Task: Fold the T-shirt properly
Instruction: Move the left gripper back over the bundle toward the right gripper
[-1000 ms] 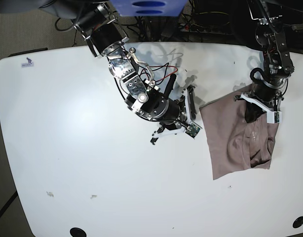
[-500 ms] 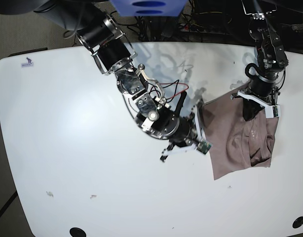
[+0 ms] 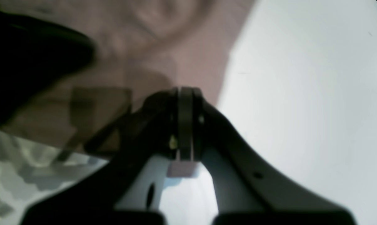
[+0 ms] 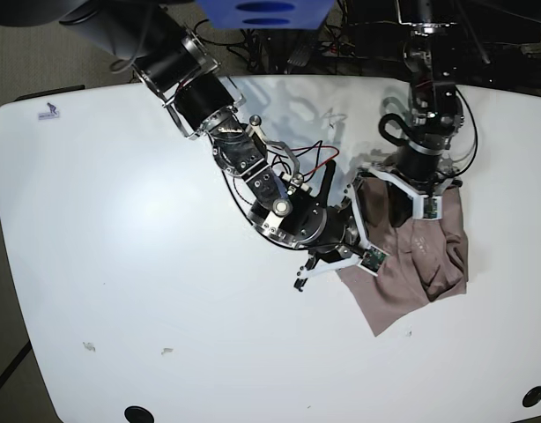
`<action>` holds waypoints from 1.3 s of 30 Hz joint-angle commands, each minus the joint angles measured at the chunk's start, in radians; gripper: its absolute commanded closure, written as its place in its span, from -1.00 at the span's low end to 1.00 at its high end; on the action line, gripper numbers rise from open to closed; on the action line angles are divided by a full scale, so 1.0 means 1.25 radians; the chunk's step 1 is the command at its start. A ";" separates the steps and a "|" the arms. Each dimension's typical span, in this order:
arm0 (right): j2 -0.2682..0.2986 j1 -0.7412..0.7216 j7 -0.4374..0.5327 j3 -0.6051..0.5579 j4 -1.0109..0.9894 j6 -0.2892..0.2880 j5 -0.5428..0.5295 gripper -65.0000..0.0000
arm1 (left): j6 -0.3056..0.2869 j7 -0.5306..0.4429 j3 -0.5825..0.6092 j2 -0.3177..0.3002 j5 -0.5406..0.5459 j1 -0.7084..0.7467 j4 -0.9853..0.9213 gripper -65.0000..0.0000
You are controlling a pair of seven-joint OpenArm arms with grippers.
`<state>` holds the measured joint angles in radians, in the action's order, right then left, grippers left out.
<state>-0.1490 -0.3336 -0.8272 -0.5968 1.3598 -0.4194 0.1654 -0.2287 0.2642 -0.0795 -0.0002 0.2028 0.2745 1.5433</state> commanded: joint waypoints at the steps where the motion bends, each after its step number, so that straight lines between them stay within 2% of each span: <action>1: -0.006 -0.020 0.011 0.004 0.015 0.006 0.003 1.00 | -0.028 0.220 0.036 0.034 -0.094 0.028 -0.031 1.00; 8: -0.006 -0.020 0.009 0.005 0.018 0.006 0.003 1.00 | -0.028 0.221 0.095 0.078 -0.186 0.028 -0.051 1.00; 17: -0.006 -0.042 -0.009 0.005 0.048 0.006 0.003 1.00 | -0.026 0.221 0.118 0.097 -0.225 0.050 -0.122 1.00; 21: -0.006 -0.055 -0.013 0.005 0.049 0.006 0.003 1.00 | -0.026 0.220 0.116 0.092 -0.225 0.067 -0.148 1.00; 34: -0.006 -0.096 -0.010 0.005 0.042 0.006 0.003 1.00 | -0.026 0.220 0.111 0.001 -0.219 0.136 -0.156 1.00; 39: -0.006 -0.098 -0.009 0.005 0.043 0.006 0.003 1.00 | -0.026 0.220 0.063 -0.010 -0.223 0.154 -0.156 1.00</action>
<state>-0.1482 -0.3920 -0.8841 -0.6128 1.3876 -0.4801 0.1146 -0.2584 -0.0799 0.0269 0.0135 0.0074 0.3408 1.4273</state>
